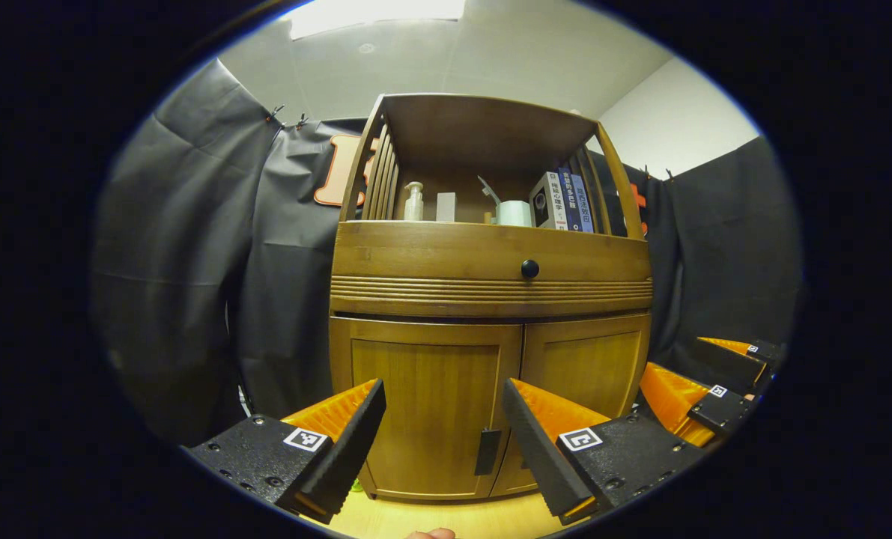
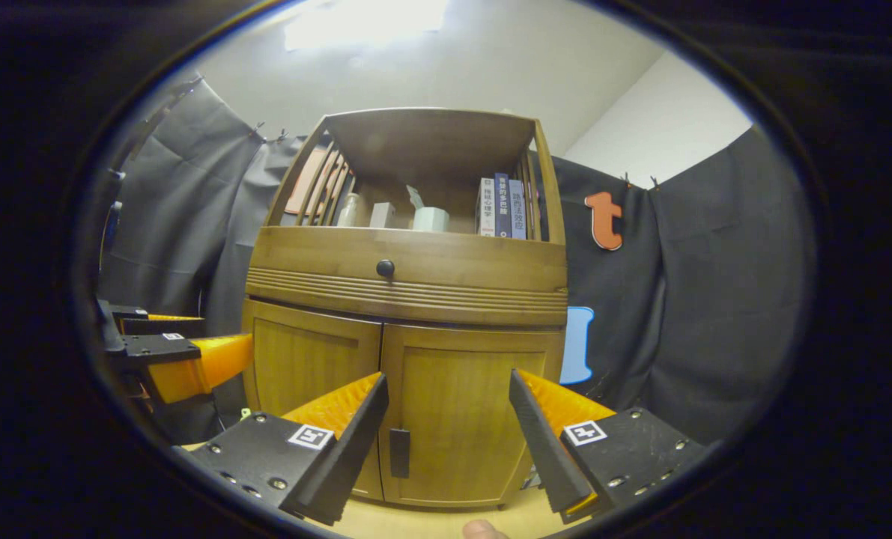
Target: Open the right door of the double-door shoe cabinet with the right hand, and open the left door with the left hand.
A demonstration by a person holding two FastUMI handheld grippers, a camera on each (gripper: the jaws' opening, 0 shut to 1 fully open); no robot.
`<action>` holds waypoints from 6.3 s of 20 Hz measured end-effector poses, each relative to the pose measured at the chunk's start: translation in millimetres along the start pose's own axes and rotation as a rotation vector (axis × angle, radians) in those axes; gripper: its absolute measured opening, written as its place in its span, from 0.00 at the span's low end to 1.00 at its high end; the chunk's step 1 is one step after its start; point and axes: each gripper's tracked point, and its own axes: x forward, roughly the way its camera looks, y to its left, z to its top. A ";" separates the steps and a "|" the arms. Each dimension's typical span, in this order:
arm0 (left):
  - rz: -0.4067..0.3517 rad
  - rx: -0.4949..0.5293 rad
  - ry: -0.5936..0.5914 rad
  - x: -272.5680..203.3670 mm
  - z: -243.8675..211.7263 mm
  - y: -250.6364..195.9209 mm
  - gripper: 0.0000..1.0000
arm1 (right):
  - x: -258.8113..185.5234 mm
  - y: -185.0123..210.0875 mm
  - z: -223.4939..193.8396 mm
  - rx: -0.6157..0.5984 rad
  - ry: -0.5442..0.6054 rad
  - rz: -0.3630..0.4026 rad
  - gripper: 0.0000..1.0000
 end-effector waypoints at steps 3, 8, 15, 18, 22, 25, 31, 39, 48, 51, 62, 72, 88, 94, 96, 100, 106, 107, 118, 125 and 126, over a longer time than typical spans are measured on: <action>0.001 0.000 0.001 -0.3 0.0 0.8 0.94 | 0.3 -0.9 -0.8 0.002 0.002 -0.001 0.96; 0.004 -0.003 0.004 0.3 -0.4 2.5 0.94 | -0.6 -0.1 -1.7 -0.002 0.002 0.001 0.94; -0.001 0.001 0.012 0.9 -3.6 3.1 0.94 | -0.3 0.8 -4.5 0.006 0.010 -0.004 0.94; 0.000 0.003 0.017 1.1 -5.4 3.7 0.94 | -0.6 0.4 -7.3 0.008 0.015 -0.006 0.94; 0.005 0.004 0.020 0.5 -6.2 5.9 0.94 | -0.1 1.4 -10.9 0.015 0.024 -0.005 0.96; 0.010 -0.002 0.016 0.4 -4.6 8.5 0.94 | -0.1 2.5 -10.6 0.020 0.025 -0.003 0.94; 0.015 -0.006 0.009 -0.8 -2.8 9.2 0.94 | -0.6 2.9 -7.2 0.015 0.018 0.000 0.96; 0.026 0.001 -0.006 -6.2 1.7 12.7 0.94 | 7.6 11.2 -31.5 0.017 0.080 0.026 0.94; 0.138 0.091 -0.012 -13.7 5.0 60.4 0.94 | 65.2 60.1 -130.7 -0.023 0.276 0.107 0.79; 0.191 0.110 -0.012 -14.5 4.7 80.7 0.94 | 83.6 69.4 -162.0 -0.002 0.348 0.113 0.63; 0.330 0.142 -0.003 -21.9 5.0 128.7 0.94 | 125.9 74.4 -196.6 0.062 0.433 0.016 0.32; 0.265 0.125 -0.014 -22.5 7.2 108.1 0.94 | 94.2 59.9 -189.6 0.105 0.434 -0.048 0.29; 0.067 0.022 0.010 -17.5 -6.3 43.6 0.94 | 8.1 13.4 -174.3 0.121 0.426 -0.121 0.29; -0.022 0.004 0.027 -12.5 -15.2 13.4 0.96 | -14.4 -11.8 -165.1 0.134 0.434 -0.163 0.29; -0.049 -0.002 0.039 -11.1 -19.6 2.7 0.96 | -27.0 -25.0 -164.4 0.139 0.435 -0.190 0.29; -0.102 -0.015 0.054 -12.0 -22.9 -12.2 0.96 | -47.2 -51.7 -161.0 0.153 0.439 -0.243 0.29; -0.173 -0.016 0.066 -8.6 -29.3 -45.0 0.96 | -64.6 -87.6 -156.1 0.153 0.426 -0.292 0.29; -0.182 -0.014 0.066 -7.5 -30.5 -49.0 0.96 | -66.6 -91.7 -153.8 0.148 0.421 -0.297 0.28; -0.233 -0.019 0.120 7.5 -58.0 -72.6 0.97 | -97.5 -165.9 -147.7 0.108 0.411 -0.453 0.18; -0.224 0.018 0.180 41.4 -91.3 -75.9 0.97 | -107.7 -218.6 -138.5 0.038 0.386 -0.566 0.17; -0.221 0.024 0.189 47.7 -96.1 -75.8 0.97 | -108.8 -220.9 -138.2 0.053 0.382 -0.559 0.18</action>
